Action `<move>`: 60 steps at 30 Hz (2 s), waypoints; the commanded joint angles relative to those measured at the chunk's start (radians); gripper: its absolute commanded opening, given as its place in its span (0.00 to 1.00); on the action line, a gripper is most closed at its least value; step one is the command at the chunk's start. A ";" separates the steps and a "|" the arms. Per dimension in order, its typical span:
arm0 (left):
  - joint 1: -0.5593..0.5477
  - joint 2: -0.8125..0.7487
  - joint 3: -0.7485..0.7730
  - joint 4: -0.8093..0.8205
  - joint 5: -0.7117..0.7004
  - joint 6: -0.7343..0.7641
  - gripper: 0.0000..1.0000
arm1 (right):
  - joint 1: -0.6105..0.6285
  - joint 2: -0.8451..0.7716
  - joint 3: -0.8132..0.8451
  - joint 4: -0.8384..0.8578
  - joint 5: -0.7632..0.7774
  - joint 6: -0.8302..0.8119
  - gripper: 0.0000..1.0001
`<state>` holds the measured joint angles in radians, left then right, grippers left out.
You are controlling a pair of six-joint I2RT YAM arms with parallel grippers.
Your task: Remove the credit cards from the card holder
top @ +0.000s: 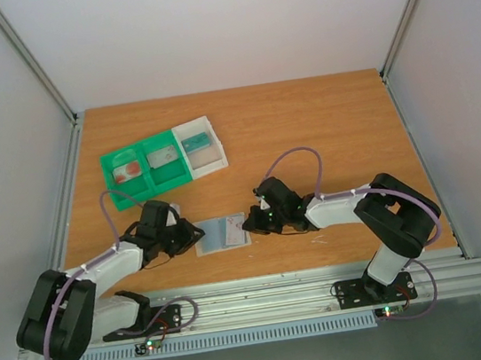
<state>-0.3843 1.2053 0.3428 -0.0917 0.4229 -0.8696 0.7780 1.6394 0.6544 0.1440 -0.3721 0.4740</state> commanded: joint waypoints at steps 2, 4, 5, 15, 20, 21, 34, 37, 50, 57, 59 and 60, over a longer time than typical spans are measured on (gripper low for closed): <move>-0.009 0.040 -0.010 0.150 0.056 -0.030 0.22 | -0.005 0.028 -0.019 0.030 0.028 0.017 0.01; -0.012 0.058 -0.009 0.181 0.072 -0.045 0.22 | -0.004 0.037 -0.023 0.040 0.025 0.025 0.01; -0.014 0.066 -0.006 0.188 0.076 -0.049 0.22 | -0.003 0.043 -0.025 0.046 0.022 0.028 0.01; -0.022 0.043 0.032 0.086 0.031 -0.037 0.02 | -0.003 0.010 -0.019 0.027 0.017 0.025 0.01; -0.021 -0.055 0.074 -0.119 -0.077 -0.010 0.22 | -0.004 -0.044 -0.011 0.006 0.013 0.024 0.01; -0.021 -0.081 0.077 -0.142 -0.088 -0.008 0.29 | -0.004 -0.056 -0.009 0.005 0.004 0.029 0.01; -0.022 -0.403 0.106 -0.142 0.087 -0.088 0.72 | -0.003 -0.209 -0.003 0.107 -0.090 0.160 0.01; -0.022 -0.464 0.084 -0.056 0.137 -0.163 0.72 | -0.003 -0.240 -0.025 0.193 -0.098 0.222 0.01; -0.024 -0.518 0.046 0.112 0.192 -0.293 0.68 | -0.003 -0.294 -0.091 0.495 -0.124 0.374 0.01; -0.024 -0.484 0.033 0.168 0.206 -0.312 0.65 | -0.003 -0.268 -0.110 0.578 -0.141 0.412 0.01; -0.025 -0.477 0.033 0.178 0.209 -0.313 0.58 | -0.003 -0.254 -0.112 0.602 -0.149 0.422 0.01; -0.025 -0.474 0.033 0.186 0.212 -0.314 0.53 | -0.002 -0.250 -0.117 0.622 -0.153 0.426 0.01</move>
<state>-0.4053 0.7204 0.3897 -0.0040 0.6098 -1.1736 0.7780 1.3682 0.5560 0.6590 -0.5041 0.8665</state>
